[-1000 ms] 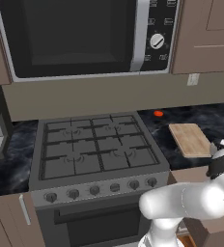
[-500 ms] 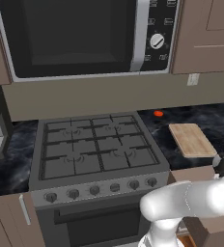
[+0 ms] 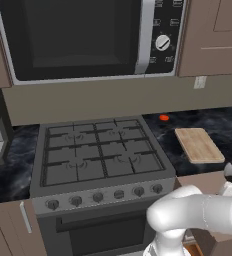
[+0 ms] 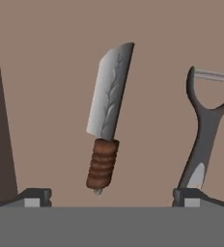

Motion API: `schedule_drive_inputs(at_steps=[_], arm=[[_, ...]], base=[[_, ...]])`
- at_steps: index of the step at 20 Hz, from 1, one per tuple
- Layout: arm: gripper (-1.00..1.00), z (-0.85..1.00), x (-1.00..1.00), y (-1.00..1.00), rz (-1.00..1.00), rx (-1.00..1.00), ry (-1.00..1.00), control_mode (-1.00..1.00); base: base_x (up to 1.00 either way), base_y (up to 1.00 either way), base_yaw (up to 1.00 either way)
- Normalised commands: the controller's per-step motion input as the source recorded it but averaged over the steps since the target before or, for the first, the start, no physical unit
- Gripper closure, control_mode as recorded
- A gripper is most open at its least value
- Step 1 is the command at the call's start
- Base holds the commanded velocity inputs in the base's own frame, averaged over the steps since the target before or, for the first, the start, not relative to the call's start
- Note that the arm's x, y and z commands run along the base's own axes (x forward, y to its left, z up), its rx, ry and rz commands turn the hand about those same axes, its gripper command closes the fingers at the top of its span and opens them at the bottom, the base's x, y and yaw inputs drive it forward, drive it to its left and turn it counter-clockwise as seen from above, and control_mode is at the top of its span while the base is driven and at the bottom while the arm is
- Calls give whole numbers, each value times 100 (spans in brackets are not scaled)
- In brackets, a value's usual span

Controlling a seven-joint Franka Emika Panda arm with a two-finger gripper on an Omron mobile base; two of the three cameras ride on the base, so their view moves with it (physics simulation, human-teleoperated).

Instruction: Open the drawer on the right and place the cutting tools on the cutting board.

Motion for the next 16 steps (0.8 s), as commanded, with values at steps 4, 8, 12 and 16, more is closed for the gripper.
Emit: schedule_drive_inputs(at_steps=[4,8,12,16], arm=[[-100,-46,5,0,2,0,6,-100],[-100,-53,0,0,1,0,4,-100],[-100,-33,0,6,0,0,2,-100],[-100,-21,9,12,0,0,1,-100]], base=[[0,0,0],[0,0,0],[0,0,0],[0,0,0]])
